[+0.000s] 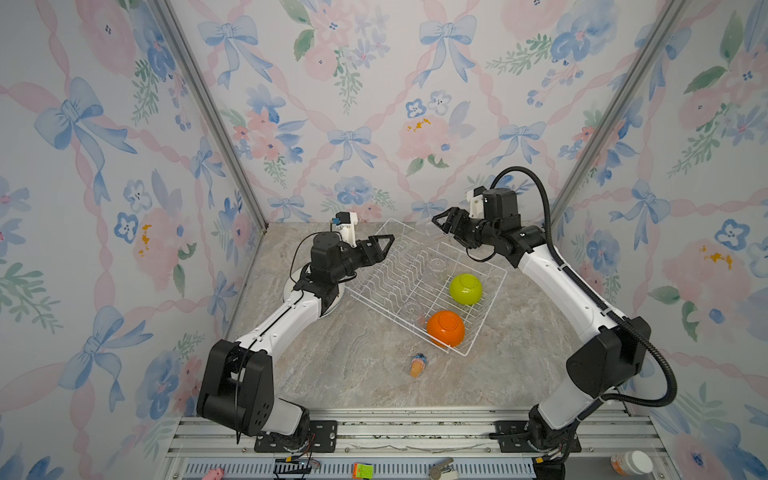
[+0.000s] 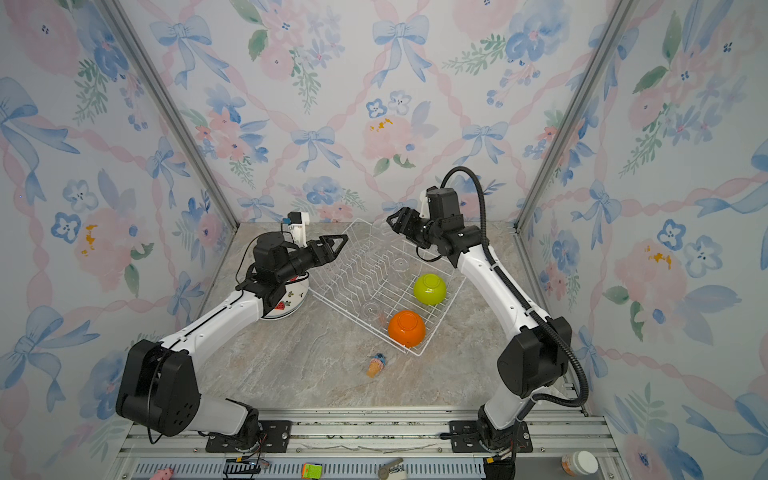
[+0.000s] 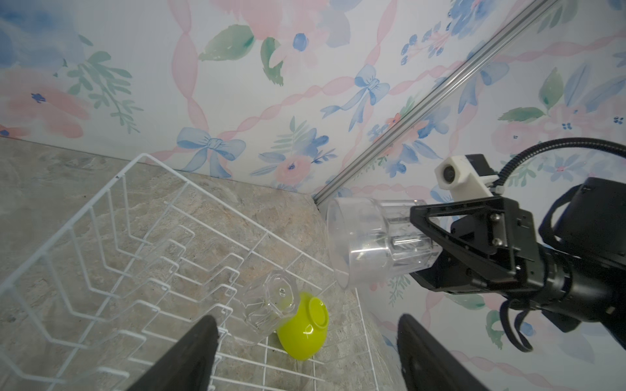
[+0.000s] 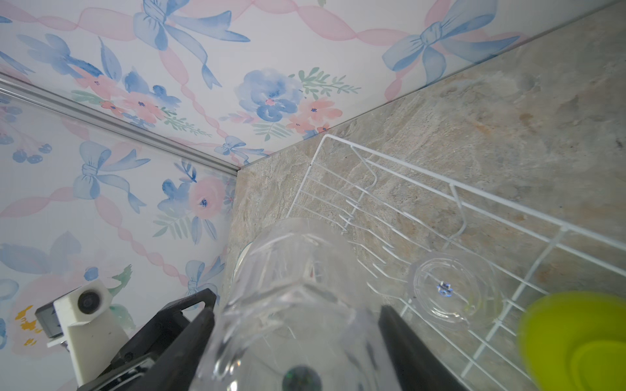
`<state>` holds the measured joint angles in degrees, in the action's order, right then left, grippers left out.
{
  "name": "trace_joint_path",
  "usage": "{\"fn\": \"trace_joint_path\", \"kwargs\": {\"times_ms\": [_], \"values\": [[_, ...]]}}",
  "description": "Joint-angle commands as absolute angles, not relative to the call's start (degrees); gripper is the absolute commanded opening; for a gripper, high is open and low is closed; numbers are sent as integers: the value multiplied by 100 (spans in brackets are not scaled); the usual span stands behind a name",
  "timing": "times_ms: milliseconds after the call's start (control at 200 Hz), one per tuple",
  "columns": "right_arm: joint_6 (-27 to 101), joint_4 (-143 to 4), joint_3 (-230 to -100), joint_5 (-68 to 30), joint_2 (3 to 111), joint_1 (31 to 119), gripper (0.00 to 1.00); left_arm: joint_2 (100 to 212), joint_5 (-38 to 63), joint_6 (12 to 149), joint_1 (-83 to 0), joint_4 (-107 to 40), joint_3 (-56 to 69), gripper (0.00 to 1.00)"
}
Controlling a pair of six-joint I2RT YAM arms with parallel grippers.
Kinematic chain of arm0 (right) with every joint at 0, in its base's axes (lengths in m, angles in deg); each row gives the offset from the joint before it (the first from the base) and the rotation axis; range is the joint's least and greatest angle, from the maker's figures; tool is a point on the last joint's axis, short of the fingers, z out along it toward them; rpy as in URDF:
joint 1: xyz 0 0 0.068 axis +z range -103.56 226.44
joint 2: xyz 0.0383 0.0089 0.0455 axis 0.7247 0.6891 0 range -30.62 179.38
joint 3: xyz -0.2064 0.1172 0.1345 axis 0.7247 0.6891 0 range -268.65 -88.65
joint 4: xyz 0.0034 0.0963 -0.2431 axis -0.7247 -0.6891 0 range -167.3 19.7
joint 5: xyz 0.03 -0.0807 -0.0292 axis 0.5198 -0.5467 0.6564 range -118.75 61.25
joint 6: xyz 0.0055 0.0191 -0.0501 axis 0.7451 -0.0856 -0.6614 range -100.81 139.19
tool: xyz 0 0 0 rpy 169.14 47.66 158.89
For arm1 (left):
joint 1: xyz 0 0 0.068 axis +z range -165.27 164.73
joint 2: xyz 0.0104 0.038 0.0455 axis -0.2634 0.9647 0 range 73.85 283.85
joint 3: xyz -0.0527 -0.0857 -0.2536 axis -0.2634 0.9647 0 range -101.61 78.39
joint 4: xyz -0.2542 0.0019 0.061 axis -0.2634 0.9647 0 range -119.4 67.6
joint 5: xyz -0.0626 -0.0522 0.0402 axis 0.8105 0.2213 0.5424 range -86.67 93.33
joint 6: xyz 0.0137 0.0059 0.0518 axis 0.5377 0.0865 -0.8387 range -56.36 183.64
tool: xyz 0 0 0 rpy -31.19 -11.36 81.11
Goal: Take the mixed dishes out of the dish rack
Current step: 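Grasp the clear plastic glass in the rack and lift it with the right gripper, then grasp the clear glass with the left gripper beside the right gripper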
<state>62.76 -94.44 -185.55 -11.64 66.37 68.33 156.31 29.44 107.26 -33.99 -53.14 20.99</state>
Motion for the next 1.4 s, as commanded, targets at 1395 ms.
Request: {"fn": "trace_joint_path", "kwargs": {"times_ms": [1395], "values": [[7409,-7894,-18484,351,6891,6981,58,17214,4361,10983,-4102,-8073,958,53]]}}
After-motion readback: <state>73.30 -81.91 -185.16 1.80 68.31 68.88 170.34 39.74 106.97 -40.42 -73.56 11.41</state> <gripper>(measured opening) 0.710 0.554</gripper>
